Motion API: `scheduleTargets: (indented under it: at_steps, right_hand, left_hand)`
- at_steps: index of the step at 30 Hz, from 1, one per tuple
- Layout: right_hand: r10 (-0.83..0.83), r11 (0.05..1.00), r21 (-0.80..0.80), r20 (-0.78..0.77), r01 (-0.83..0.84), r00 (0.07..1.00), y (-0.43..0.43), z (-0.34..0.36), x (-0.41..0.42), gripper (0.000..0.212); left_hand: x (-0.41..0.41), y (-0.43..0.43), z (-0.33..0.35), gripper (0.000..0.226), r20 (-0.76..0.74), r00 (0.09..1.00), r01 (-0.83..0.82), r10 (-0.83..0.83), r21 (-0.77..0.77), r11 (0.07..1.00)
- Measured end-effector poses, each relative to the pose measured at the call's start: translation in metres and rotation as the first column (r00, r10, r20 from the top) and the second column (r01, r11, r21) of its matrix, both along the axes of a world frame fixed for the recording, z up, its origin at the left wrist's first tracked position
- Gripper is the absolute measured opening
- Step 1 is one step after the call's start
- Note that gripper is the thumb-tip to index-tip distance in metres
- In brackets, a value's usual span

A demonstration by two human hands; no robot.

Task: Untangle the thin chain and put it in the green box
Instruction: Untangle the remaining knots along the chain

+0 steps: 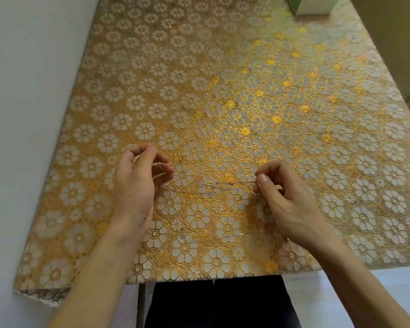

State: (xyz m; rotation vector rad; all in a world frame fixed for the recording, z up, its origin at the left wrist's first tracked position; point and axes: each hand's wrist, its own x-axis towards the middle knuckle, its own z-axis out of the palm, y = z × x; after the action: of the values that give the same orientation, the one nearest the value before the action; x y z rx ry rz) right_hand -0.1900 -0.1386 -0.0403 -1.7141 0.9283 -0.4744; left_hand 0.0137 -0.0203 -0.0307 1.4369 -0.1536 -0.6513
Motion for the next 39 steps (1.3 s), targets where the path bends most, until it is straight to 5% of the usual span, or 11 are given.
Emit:
scheduleTargets:
  at_steps: [8,13,18,26,30,33,36,39]
  right_hand:
    - [0.018,1.000,0.017,-0.059,-0.017,0.998,-0.005,0.001,-0.004,0.010]
    - [0.037,0.999,-0.006,-0.100,-0.037,0.994,-0.009,0.003,-0.005,0.007]
    - [0.040,0.969,-0.218,-0.330,-0.117,0.943,-0.013,0.004,-0.010,0.012]
    - [0.005,0.933,-0.335,-0.354,-0.131,0.935,-0.015,0.001,-0.012,0.013]
    - [-0.021,0.942,-0.325,-0.320,-0.089,0.947,-0.014,-0.002,-0.014,0.011]
    - [-0.028,0.939,-0.334,-0.324,-0.087,0.946,-0.011,-0.005,-0.013,0.012]
    - [-0.026,0.949,-0.307,-0.314,-0.076,0.949,-0.012,-0.004,-0.009,0.012]
    - [-0.007,0.958,-0.278,-0.287,-0.076,0.958,-0.014,0.001,-0.004,0.012]
  left_hand:
    - [0.016,-0.014,-0.002,0.004,0.052,0.998,-0.030,0.027,0.053,0.998]
    - [0.024,-0.022,-0.005,0.011,0.210,0.978,-0.027,-0.011,0.180,0.983]
    - [0.028,-0.025,-0.014,0.004,0.354,0.933,-0.039,-0.063,0.272,0.961]
    - [0.031,-0.029,-0.013,0.007,0.427,0.899,-0.042,-0.097,0.305,0.951]
    - [0.036,-0.028,-0.017,0.006,0.568,0.800,-0.056,-0.191,0.389,0.919]
    - [0.044,-0.029,-0.023,0.010,0.686,0.623,-0.090,-0.376,0.540,0.837]
    - [0.046,-0.034,-0.027,0.012,0.663,0.475,-0.089,-0.579,0.691,0.718]
    - [0.030,-0.040,-0.021,0.018,0.639,0.453,-0.030,-0.622,0.708,0.706]
